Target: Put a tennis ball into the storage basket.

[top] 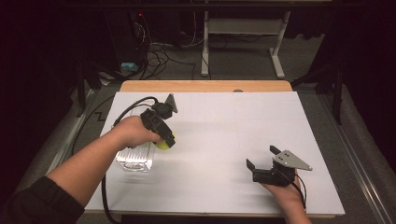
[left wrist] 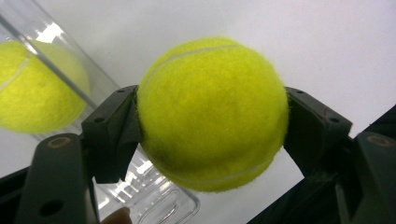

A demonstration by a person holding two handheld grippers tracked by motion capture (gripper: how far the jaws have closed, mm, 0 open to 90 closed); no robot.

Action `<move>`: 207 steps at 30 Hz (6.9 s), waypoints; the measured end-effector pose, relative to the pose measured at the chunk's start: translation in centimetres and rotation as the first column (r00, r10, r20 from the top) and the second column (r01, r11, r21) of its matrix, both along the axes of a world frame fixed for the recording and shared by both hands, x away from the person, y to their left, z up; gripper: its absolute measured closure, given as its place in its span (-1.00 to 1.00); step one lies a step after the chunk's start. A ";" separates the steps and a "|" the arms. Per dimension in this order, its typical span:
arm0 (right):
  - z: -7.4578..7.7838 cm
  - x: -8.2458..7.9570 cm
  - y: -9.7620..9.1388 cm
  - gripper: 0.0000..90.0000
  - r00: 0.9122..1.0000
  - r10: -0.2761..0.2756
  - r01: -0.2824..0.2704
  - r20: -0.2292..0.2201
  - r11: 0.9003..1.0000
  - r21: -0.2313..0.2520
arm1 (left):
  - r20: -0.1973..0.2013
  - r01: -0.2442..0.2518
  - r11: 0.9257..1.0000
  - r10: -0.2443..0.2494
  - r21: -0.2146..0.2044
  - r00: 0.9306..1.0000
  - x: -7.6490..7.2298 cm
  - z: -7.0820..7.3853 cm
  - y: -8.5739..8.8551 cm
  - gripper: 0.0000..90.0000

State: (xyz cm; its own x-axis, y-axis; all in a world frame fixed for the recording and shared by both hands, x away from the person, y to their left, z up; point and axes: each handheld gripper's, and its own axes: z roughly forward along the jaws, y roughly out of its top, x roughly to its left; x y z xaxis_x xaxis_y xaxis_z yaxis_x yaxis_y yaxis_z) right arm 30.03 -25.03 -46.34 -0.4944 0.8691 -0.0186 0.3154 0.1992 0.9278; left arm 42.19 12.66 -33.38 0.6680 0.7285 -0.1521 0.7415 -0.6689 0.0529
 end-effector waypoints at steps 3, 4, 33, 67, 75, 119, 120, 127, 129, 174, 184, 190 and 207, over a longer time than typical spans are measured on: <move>0.0 0.0 0.0 -1.00 1.000 -0.001 0.001 0.000 1.000 0.001 | 0.008 -0.012 1.000 0.013 -0.003 1.000 0.1 0.4 0.7 -0.40; 0.0 0.0 0.0 -1.00 1.000 0.000 0.000 -0.001 1.000 0.001 | 0.006 -0.014 1.000 0.014 -0.004 1.000 0.1 0.5 0.9 -0.40; -0.1 0.0 0.2 -1.00 1.000 0.007 -0.007 -0.004 1.000 -0.006 | 0.023 -0.126 0.991 0.125 0.037 0.992 0.4 0.7 7.0 -0.40; -0.1 0.0 0.3 -1.00 1.000 0.009 -0.009 -0.003 1.000 -0.011 | 0.004 -0.156 0.984 0.156 0.089 0.988 0.3 -1.7 8.8 -0.41; -0.1 0.0 0.3 -1.00 1.000 0.011 -0.011 -0.004 1.000 -0.012 | 0.006 -0.144 0.984 0.144 0.104 0.990 0.2 -2.3 8.5 -0.41; -0.2 0.0 0.4 -1.00 1.000 0.012 -0.012 -0.005 1.000 -0.017 | 0.036 -0.135 0.986 0.133 0.098 0.991 -0.1 -2.8 8.0 -0.99; -0.2 0.0 0.4 -1.00 1.000 0.012 -0.012 -0.005 1.000 -0.017 | 0.033 -0.135 0.986 0.132 0.098 0.991 -0.1 -2.8 8.0 -0.99; -0.2 0.0 0.4 -1.00 1.000 0.013 -0.013 -0.004 1.000 -0.014 | 0.037 -0.138 0.987 0.135 0.086 0.990 0.0 -2.7 7.9 -0.99; -0.2 0.0 0.4 -1.00 1.000 0.013 -0.013 -0.005 1.000 -0.014 | 0.036 -0.136 0.987 0.134 0.088 0.990 0.0 -2.7 7.8 -0.99; 0.0 -0.1 0.3 -1.00 1.000 0.012 -0.012 -0.002 1.000 -0.013 | 0.052 -0.010 0.999 0.008 0.043 0.999 -0.3 -1.8 -1.2 -0.99; 0.0 -0.1 0.3 -1.00 1.000 0.013 -0.013 -0.004 1.000 -0.009 | 0.052 0.009 0.999 -0.011 0.035 0.999 -0.4 -1.8 -2.6 -0.99; 0.0 -0.1 0.3 -1.00 1.000 0.013 -0.013 -0.003 1.000 -0.010 | 0.054 0.015 1.000 -0.016 0.022 0.998 -0.5 -2.2 -3.1 -0.99; 0.0 -0.1 0.3 -1.00 1.000 0.014 -0.014 0.002 1.000 -0.006 | -0.006 0.030 0.999 -0.030 0.015 1.000 -1.1 -6.9 -4.4 -0.99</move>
State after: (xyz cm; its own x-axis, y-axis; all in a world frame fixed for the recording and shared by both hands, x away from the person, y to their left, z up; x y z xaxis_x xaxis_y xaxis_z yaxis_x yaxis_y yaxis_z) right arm 29.97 -24.72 -46.29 -0.5067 0.8618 -0.0245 0.3106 0.2090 0.9273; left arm 41.04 8.25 -40.25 0.6889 0.7101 -0.1453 0.7212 -0.6917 0.0389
